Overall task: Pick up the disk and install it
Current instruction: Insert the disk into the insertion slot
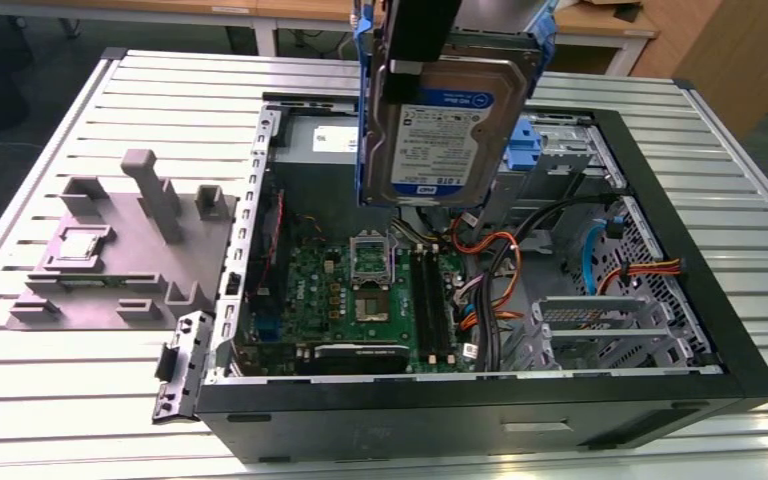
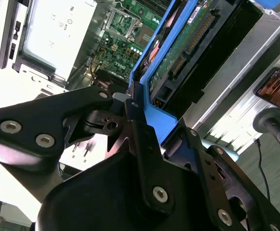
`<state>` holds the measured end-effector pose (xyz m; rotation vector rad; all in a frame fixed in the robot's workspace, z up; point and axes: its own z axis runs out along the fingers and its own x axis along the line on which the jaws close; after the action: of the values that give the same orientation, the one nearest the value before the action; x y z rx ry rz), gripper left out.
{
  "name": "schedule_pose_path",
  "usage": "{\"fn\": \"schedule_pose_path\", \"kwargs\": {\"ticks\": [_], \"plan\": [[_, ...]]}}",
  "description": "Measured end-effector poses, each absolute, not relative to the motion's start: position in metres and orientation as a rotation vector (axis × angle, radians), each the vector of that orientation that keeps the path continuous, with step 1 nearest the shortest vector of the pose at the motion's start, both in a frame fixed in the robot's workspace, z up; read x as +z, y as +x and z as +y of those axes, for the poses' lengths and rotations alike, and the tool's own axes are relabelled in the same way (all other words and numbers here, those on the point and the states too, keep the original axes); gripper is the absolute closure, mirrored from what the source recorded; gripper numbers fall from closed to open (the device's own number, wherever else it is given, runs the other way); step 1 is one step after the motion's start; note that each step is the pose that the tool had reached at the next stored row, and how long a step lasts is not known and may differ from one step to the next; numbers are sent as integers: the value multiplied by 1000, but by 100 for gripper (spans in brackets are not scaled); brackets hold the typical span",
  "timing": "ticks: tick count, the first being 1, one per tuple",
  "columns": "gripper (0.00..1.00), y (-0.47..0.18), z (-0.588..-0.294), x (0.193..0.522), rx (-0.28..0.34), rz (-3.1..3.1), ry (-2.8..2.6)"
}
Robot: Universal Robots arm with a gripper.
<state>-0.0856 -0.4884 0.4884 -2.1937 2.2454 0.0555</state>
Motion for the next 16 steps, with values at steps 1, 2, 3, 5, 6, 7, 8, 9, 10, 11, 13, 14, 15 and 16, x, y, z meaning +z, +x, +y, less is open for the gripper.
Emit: {"fn": "schedule_pose_path", "kwargs": {"ticks": [1, 2, 3, 5, 6, 7, 8, 9, 10, 11, 13, 14, 15, 16], "plan": [[63, -85, -489, 488, 55, 2245, -2194], [63, -85, -489, 488, 55, 2245, -2194], [63, -84, -489, 488, 55, 2245, -2194], [63, -80, -489, 488, 55, 2245, -2194], [63, -78, -489, 488, 55, 2245, -2194], [63, -76, -489, 488, 55, 2245, -2194], [63, -74, -489, 488, 55, 2245, -2194], [63, -73, -489, 488, 56, 2245, -2194], [63, -72, -489, 488, 56, 2245, -2194], [63, -72, -489, 488, 56, 2245, -2194], [63, -72, -489, 488, 55, 2245, -2194], [63, -72, -489, 488, 55, 2245, -2194], [63, -72, -490, 488, 55, 2245, -2194], [63, -72, -491, 488, 55, 2245, -2194]]}}
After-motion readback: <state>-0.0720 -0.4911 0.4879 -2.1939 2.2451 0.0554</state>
